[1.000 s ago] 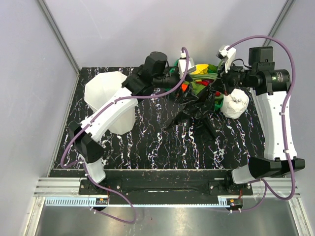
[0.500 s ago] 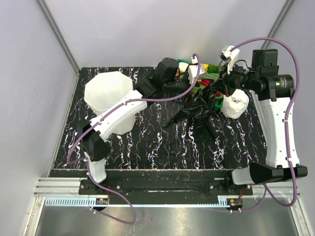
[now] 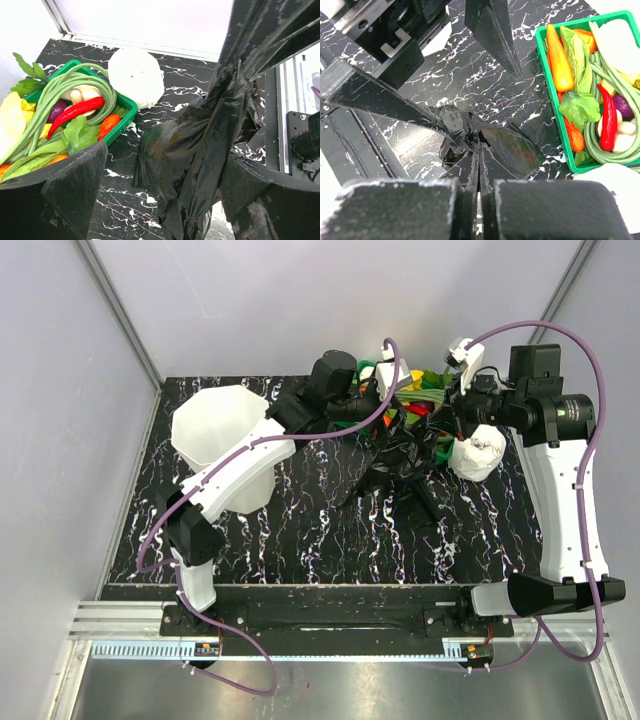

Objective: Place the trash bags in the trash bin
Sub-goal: Unfold the trash bag at the center of the board.

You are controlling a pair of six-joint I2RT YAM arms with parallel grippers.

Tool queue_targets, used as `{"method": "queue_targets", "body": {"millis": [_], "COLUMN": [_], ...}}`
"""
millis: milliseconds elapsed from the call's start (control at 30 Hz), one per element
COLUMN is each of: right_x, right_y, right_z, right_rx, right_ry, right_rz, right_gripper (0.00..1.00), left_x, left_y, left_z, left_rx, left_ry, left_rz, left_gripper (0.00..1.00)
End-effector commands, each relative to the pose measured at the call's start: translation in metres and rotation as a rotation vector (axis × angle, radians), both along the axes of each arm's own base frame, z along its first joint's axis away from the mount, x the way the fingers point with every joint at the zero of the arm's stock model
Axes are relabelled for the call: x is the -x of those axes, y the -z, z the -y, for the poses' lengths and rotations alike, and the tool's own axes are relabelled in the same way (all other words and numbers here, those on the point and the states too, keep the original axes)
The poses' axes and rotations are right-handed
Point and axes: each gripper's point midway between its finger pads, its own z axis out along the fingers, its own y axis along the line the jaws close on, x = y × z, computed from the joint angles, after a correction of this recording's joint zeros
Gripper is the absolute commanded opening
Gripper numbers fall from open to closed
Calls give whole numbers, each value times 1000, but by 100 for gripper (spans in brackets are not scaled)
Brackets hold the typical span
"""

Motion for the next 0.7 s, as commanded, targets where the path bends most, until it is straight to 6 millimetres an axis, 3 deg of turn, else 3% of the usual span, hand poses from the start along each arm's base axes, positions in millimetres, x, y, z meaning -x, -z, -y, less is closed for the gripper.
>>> {"method": "queue_targets", "body": {"millis": [0,200,333,667], "right_x": [5,2,-1,-3], "right_y": [-15,-10,-5,-2], "right_z": [-1,2,2,2], "right_rx": [-9,6,13,14], "right_ry": [-6,5,9,9], "right_rz": [67,60,58,55], "right_gripper": [0,0,0,0], "left_x": [2,12,24,22], "left_y": [-31,-33,-38,-37], "left_z": [1,2,1,3], "left_rx": [74,86,98,106], "left_ry": [25,68,115,119], "left_rz": [47,16,0,-17], "left_gripper": [90,99,99,99]}}
